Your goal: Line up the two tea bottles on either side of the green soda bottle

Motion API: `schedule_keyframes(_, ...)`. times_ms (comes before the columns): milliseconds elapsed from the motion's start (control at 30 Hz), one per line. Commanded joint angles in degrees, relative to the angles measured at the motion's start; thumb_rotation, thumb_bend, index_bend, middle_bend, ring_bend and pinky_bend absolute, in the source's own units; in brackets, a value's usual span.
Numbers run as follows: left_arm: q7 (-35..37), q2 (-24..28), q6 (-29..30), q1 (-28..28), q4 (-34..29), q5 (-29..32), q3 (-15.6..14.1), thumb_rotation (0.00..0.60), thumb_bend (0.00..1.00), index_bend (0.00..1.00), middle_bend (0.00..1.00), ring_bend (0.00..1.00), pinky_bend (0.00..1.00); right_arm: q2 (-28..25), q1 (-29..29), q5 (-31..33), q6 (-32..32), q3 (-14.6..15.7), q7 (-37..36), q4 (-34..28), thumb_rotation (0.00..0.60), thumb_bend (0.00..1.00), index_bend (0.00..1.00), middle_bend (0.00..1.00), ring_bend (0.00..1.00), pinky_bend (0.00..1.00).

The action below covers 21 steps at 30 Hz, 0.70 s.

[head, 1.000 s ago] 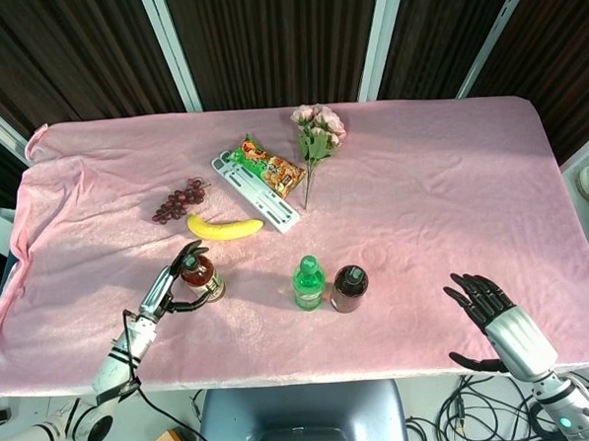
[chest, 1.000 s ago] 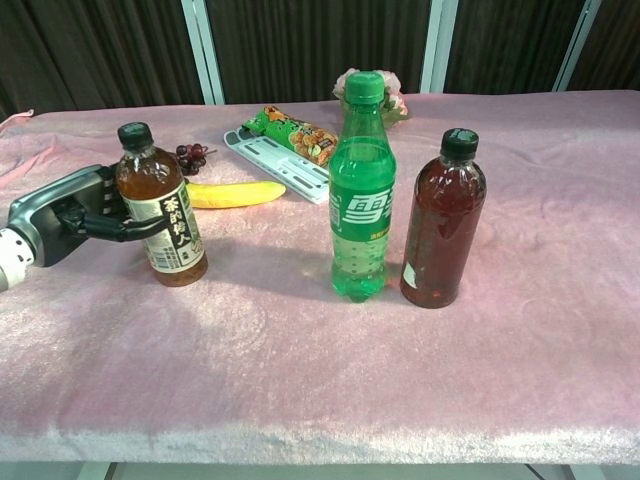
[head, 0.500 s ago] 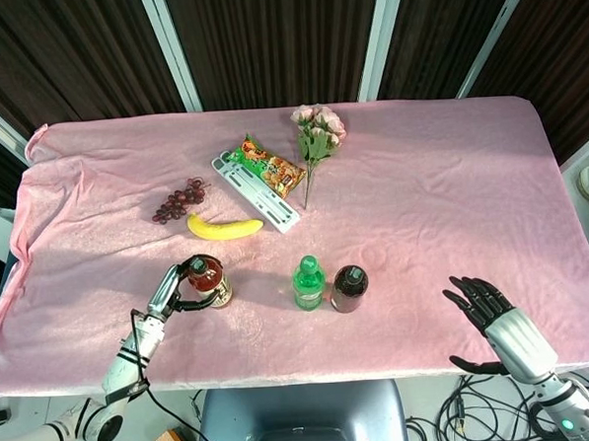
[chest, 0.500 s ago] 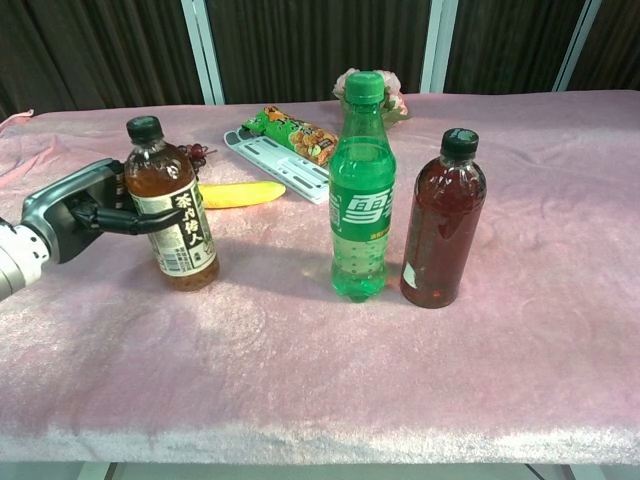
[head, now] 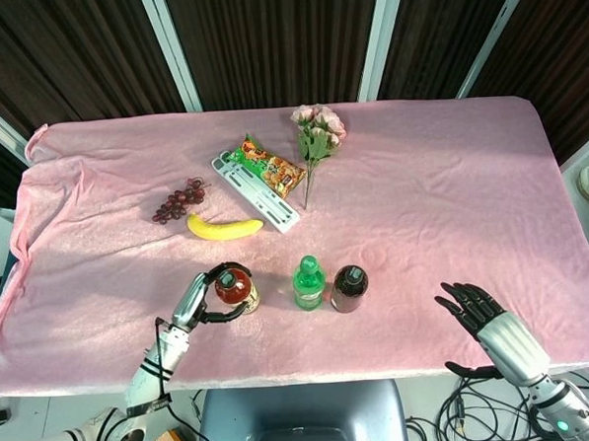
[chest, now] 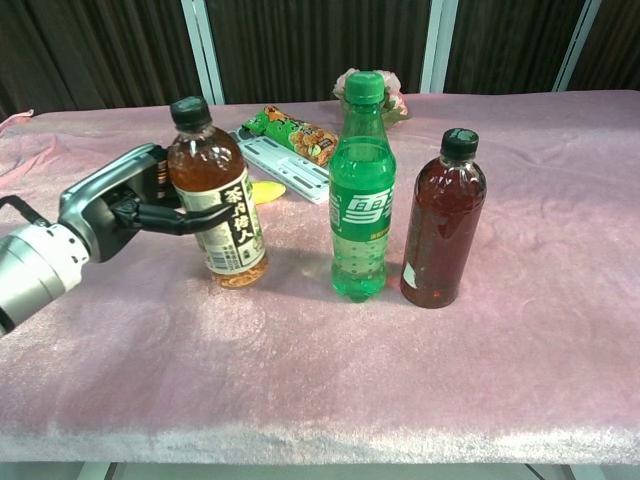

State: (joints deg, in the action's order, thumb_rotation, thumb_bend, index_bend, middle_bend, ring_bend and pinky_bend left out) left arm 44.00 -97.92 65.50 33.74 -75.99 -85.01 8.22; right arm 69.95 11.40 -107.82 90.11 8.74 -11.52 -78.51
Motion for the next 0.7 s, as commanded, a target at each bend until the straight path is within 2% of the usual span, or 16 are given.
schedule_keyframes(33,-2.11,-1.69,-1.64,1.22,-0.77,1.71,1.16,0.600,0.33,0.60,0.65,0.40,0.41,-0.17,-0.10,0.15,0.17,-0.10,-0.27,0.03,0.600,0.29,0.00,0.00,0.02,0.21)
schedule_keyframes(367,-7.01,-5.31,-4.37,3.37,0.43,3.33,1.78,0.600,0.33,0.58,0.62,0.39,0.38,-0.81,-0.24,0.49,0.05,-0.18,-1.43,-0.04,0.600,0.29,0.00,0.00,0.01,0.21)
schedule_keyframes(700,-5.62,-6.41,-6.97,4.58,2.22,5.75,3.51,0.600,0.33,0.57,0.60,0.37,0.34,-1.42,-0.35,0.24,-0.08,0.05,-1.98,-0.22,0.600,0.29,0.00,0.00,0.01,0.21)
